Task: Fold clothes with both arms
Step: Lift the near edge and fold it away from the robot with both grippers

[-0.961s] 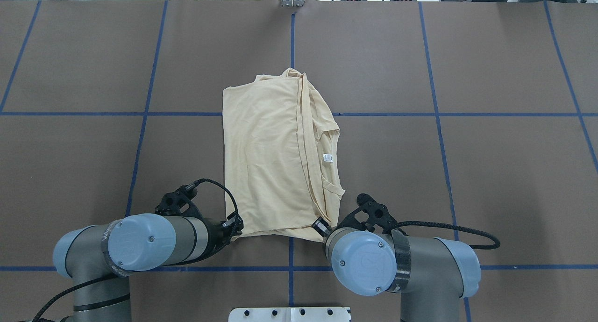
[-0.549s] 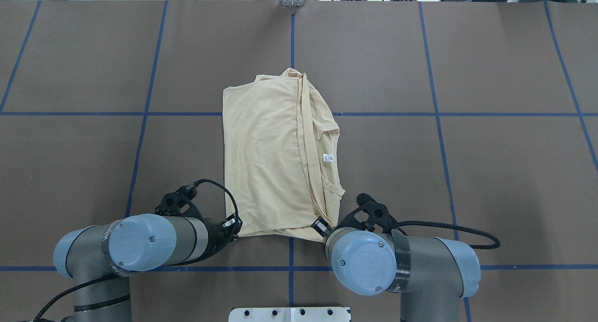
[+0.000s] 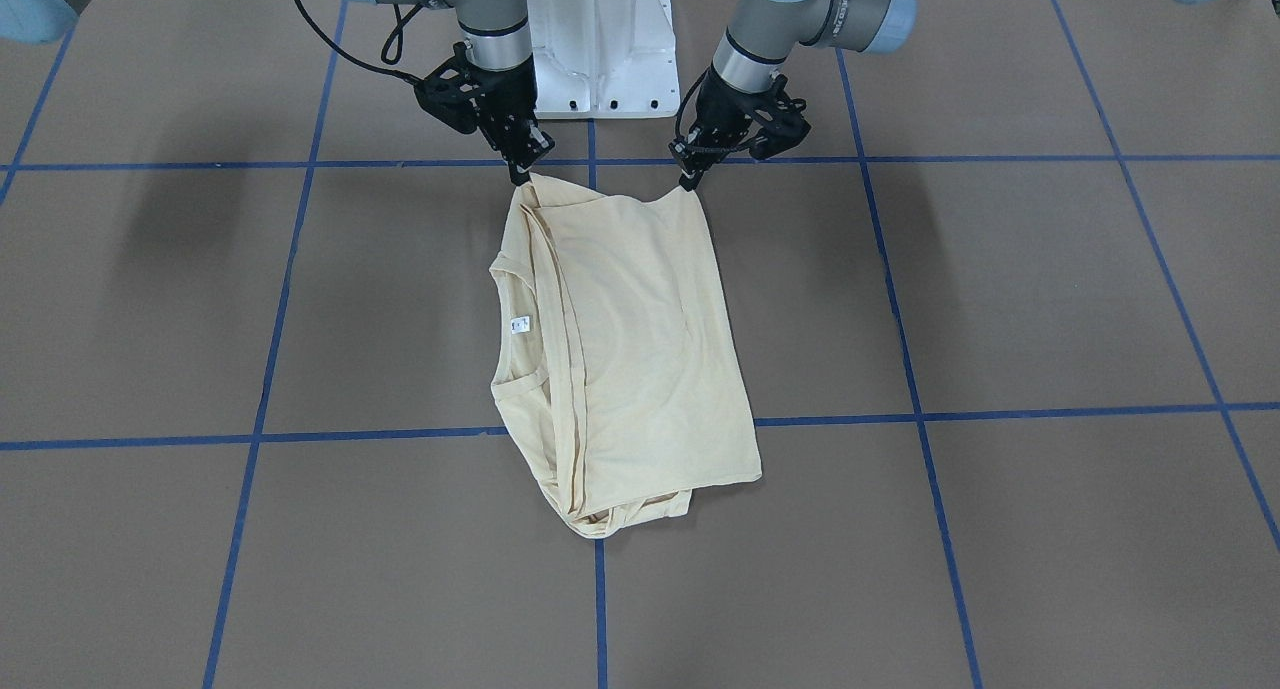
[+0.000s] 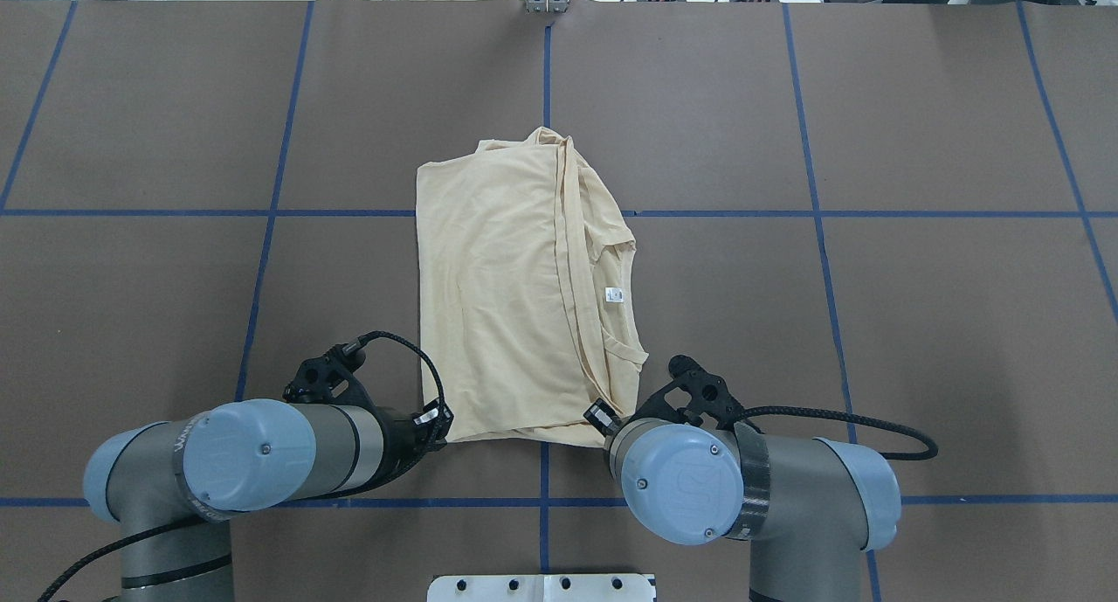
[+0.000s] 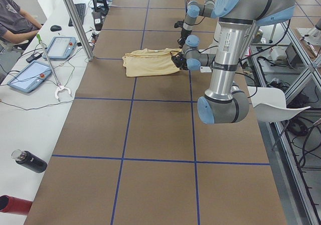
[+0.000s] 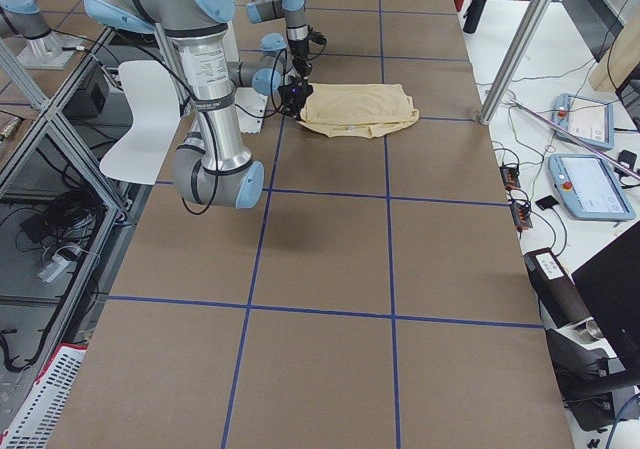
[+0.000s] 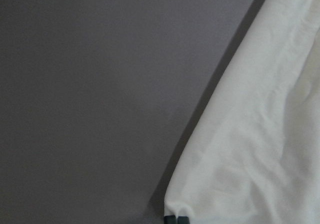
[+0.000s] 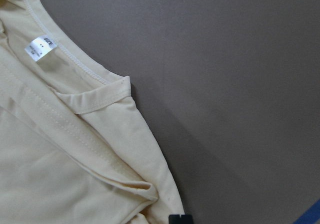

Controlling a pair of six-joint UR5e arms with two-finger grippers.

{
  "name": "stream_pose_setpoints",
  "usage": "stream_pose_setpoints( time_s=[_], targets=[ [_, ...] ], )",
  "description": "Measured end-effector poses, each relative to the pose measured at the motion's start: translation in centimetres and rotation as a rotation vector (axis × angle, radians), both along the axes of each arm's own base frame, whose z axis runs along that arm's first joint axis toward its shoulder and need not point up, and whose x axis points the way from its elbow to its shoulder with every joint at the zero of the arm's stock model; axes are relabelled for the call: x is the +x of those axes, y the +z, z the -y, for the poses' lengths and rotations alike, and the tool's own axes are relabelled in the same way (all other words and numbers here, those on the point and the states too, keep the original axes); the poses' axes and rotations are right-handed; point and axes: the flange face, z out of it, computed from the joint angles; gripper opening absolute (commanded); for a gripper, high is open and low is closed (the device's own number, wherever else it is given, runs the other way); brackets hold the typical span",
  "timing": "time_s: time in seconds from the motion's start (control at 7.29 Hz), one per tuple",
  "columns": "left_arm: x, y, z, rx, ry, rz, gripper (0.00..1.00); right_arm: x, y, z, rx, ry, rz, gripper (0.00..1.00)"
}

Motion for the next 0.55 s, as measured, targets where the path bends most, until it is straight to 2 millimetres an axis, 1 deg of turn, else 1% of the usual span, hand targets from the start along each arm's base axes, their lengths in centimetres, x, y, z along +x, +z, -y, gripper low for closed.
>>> stream_pose_setpoints(
  time_s=[0.27, 0.41, 0.55],
  targets=[
    [-1.4, -1.6, -0.1, 0.011, 0.001, -0.032, 0.00, 1.0, -0.4, 1.7, 0.004, 0.027, 0.010, 0.00],
    [-2.3, -2.3, 0.8, 0.035, -0.007, -0.041, 0.00, 1.8, -0.7, 3.3, 0.010, 0.049, 0.016, 0.00],
    [-3.6, -2.7, 3.0, 0.088, -0.025, -0.037, 0.00, 2.9, -1.1, 5.6, 0.028, 0.072, 0.018, 0.00]
  ],
)
